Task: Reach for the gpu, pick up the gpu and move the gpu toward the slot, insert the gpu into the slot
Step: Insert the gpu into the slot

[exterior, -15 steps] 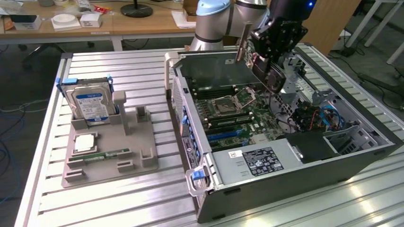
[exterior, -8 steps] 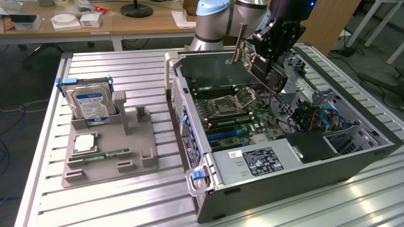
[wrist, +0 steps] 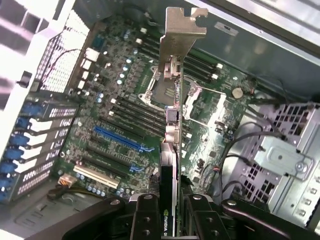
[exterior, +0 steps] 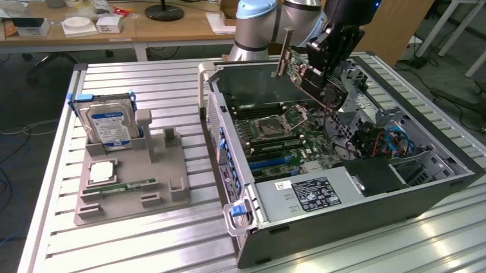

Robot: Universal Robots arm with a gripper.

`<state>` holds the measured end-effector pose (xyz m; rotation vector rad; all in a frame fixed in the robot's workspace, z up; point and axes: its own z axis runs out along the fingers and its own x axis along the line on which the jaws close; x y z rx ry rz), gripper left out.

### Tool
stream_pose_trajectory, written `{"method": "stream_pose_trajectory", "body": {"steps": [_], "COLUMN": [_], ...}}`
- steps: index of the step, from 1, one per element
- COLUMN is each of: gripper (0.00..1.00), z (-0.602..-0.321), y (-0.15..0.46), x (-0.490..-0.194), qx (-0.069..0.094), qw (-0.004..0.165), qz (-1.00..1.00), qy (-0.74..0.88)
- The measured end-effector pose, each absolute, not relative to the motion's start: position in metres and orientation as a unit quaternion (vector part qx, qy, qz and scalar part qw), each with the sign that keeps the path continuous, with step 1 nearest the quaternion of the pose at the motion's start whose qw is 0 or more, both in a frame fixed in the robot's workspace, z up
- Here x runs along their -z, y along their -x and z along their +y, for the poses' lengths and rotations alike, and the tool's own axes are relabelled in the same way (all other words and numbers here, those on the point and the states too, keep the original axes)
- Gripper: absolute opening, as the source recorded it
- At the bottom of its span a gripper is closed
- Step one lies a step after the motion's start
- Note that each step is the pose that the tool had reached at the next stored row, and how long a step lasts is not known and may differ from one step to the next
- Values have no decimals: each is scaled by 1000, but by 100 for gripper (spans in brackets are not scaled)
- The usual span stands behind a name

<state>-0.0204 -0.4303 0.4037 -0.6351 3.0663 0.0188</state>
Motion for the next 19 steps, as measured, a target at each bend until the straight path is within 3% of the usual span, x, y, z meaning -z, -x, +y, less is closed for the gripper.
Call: {"method": "stream_pose_trajectory", "body": {"steps": [19], "gripper": [26], "z": [-430], "y": [20], "x": [-403], "qx": [-7], "qw": [4], "qz": [930], "qy": [368]}}
